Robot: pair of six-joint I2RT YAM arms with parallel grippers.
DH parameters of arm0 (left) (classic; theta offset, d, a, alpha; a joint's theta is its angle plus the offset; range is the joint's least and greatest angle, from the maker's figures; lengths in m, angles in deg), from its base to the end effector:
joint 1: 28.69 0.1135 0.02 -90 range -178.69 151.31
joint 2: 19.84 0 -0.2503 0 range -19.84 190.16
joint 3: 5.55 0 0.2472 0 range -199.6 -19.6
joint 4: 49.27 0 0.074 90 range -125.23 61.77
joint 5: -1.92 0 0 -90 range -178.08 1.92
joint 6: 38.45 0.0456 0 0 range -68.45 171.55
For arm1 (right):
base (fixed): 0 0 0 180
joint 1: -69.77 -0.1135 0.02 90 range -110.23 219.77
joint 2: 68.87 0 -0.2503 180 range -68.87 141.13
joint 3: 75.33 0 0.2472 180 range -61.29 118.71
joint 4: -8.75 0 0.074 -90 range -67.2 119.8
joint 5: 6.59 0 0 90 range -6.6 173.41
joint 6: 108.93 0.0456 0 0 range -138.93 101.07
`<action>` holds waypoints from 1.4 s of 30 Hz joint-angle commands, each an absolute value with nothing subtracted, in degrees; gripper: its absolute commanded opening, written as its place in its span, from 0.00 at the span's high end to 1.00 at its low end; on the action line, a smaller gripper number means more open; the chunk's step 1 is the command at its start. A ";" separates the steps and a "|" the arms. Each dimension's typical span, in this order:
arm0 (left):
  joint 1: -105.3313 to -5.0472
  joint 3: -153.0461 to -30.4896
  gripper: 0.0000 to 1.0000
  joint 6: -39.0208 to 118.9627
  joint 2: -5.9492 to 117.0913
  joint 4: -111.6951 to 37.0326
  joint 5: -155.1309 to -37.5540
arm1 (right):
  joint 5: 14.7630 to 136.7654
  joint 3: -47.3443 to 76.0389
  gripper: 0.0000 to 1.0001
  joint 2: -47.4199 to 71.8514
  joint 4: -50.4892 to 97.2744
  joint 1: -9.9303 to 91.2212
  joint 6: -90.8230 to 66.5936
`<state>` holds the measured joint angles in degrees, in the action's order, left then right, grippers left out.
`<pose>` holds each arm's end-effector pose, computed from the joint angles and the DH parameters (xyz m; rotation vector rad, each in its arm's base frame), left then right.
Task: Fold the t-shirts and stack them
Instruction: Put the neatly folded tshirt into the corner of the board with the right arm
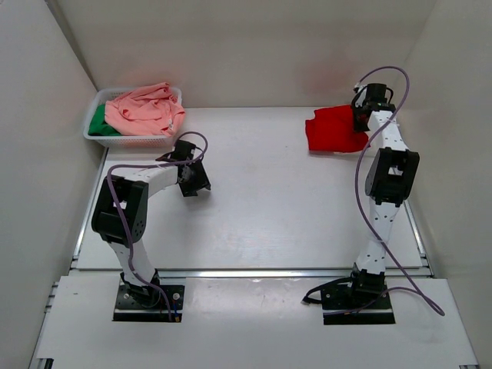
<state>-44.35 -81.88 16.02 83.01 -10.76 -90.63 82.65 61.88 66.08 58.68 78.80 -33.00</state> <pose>0.3339 -0.0957 0.1388 -0.4611 2.7111 -0.3182 0.5180 -0.0817 0.2120 -0.1121 2.4071 -0.1711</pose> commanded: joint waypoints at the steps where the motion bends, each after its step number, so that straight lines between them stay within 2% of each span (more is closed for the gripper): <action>1: -45.30 -80.77 0.37 16.57 82.12 -9.30 -90.98 | 83.85 60.19 1.00 58.93 52.69 80.67 -34.40; 6: -45.76 -79.92 0.36 16.76 82.04 -8.55 -90.67 | 73.34 58.34 1.00 54.21 49.58 82.16 -31.35; 13: -45.86 -78.33 0.37 17.40 81.36 -8.28 -89.93 | 74.57 66.60 1.00 56.04 52.28 82.35 -31.94; 22: -45.63 -78.31 0.36 17.36 81.92 -7.50 -89.66 | 74.18 62.18 1.00 56.99 52.22 84.63 -32.09; 28: -46.74 -79.15 0.36 17.31 81.97 -6.81 -89.80 | 79.14 61.47 1.00 59.83 51.42 86.21 -32.91; 34: -47.52 -77.52 0.36 18.59 79.08 -7.28 -89.28 | 95.69 60.54 0.99 63.87 43.13 83.58 -37.09; 36: -47.70 -77.14 0.34 19.46 77.35 -6.96 -88.64 | 107.56 60.53 0.94 65.32 37.23 81.45 -40.35; 38: -47.10 -76.62 0.34 20.42 75.74 -6.27 -88.59 | 116.67 60.65 0.79 65.58 33.89 79.95 -41.95; 41: -46.18 -75.46 0.34 20.70 73.55 -5.57 -89.18 | 122.51 60.18 0.34 63.15 33.08 78.83 -39.94; 42: -45.92 -74.81 0.33 20.83 72.66 -5.65 -89.27 | 123.42 58.91 0.17 61.82 32.57 78.44 -39.59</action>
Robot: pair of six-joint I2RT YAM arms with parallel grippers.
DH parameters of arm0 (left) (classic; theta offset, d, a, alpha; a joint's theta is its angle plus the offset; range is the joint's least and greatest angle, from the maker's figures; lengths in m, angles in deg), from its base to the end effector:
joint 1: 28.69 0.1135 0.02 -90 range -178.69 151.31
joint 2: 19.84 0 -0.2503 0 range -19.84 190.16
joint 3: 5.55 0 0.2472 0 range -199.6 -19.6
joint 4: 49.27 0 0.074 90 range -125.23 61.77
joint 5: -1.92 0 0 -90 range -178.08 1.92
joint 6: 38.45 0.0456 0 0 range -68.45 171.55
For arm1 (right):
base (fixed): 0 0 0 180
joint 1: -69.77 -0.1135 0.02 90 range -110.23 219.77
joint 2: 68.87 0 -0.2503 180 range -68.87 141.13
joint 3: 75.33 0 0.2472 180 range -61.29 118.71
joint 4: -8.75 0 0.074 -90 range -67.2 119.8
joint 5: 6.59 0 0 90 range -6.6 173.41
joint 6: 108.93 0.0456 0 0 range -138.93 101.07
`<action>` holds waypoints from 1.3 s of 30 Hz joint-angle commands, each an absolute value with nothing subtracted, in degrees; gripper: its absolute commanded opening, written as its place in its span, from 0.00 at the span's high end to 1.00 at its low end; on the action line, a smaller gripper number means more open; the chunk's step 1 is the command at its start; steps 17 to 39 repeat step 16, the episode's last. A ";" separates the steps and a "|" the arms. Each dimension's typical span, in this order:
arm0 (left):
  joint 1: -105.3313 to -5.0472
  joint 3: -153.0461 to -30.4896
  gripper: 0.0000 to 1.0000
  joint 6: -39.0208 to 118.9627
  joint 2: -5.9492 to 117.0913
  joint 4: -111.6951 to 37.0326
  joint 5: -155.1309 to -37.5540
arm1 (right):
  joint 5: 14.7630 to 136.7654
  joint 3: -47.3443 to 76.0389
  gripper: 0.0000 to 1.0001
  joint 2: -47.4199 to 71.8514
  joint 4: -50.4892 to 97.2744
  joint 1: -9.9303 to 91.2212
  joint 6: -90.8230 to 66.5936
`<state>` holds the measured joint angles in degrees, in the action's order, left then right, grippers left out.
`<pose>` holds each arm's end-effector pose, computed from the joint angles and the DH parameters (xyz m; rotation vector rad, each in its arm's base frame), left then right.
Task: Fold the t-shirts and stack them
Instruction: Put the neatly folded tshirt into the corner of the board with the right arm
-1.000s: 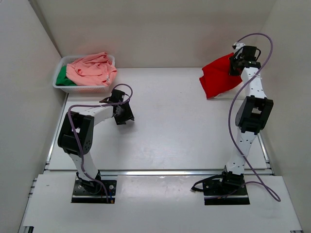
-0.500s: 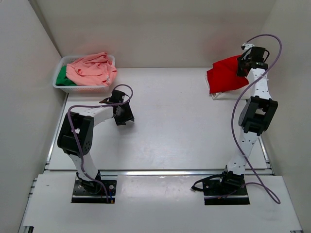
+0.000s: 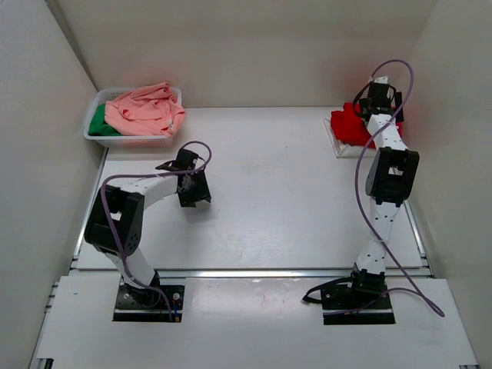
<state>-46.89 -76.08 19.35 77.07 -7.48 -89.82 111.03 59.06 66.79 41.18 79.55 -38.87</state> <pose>0.2998 -0.1000 0.1411 -0.3328 2.7775 -0.2681 0.5299 -0.1128 0.2195 0.0925 2.1942 -0.8161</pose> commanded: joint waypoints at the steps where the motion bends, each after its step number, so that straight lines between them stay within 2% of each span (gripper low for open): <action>1: -45.75 -74.25 0.32 20.96 71.26 -5.93 -89.22 | 123.51 56.24 0.04 59.60 31.29 77.73 -39.69; 2: -45.87 -73.72 0.32 21.20 69.78 -6.26 -89.30 | 123.33 52.21 0.01 56.29 29.81 76.89 -40.44; 7: -46.35 -70.69 0.31 21.80 62.71 -6.62 -90.65 | 124.03 35.38 0.01 39.65 26.21 70.14 -39.06; 11: -45.01 -68.83 0.26 22.19 55.54 -5.23 -91.08 | 120.27 26.14 0.01 26.95 37.02 59.82 -30.89; 16: -45.58 -69.09 0.25 25.54 49.47 -1.05 -88.18 | 125.20 16.08 0.00 19.58 51.56 45.77 -22.08; 39: -45.58 -69.09 0.25 25.54 49.47 -1.05 -88.18 | 125.20 16.08 0.00 19.58 51.56 45.77 -22.08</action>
